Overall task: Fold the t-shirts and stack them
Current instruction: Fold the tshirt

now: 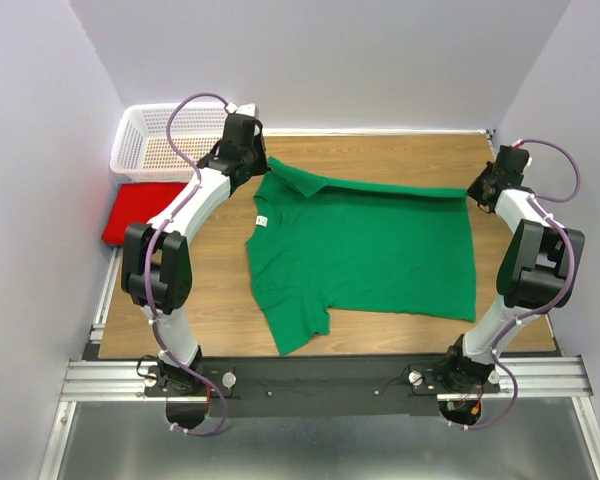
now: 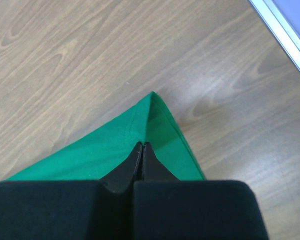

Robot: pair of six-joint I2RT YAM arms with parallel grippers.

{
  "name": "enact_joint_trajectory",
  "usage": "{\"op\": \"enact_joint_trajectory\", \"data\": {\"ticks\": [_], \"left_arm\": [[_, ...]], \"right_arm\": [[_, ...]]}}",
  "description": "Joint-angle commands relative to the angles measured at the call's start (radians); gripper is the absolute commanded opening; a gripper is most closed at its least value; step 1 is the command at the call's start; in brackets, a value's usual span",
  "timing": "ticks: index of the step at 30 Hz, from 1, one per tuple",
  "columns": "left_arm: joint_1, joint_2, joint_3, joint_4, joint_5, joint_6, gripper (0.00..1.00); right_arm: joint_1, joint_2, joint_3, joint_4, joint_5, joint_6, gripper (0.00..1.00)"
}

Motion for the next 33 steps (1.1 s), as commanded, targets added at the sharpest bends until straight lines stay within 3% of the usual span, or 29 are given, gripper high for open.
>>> {"op": "enact_joint_trajectory", "data": {"ticks": [1,8,19,33], "left_arm": [[0.005,-0.076,-0.082,-0.052,0.031,-0.055,0.00],[0.005,-0.200,-0.264,0.009,0.031,-0.146,0.00],[-0.031,-0.334,-0.538,0.182,0.187,-0.341,0.00],[-0.039,-0.316,-0.566,0.182,0.149,-0.344,0.00]], "right_arm": [[-0.009,-0.043,-0.036,-0.060,0.079,0.019,0.01],[-0.009,-0.073,-0.119,-0.077,0.119,0.077,0.01],[-0.009,-0.041,-0.128,-0.080,0.105,0.085,0.01],[-0.009,-0.027,-0.170,-0.088,0.121,0.093,0.01]]}}
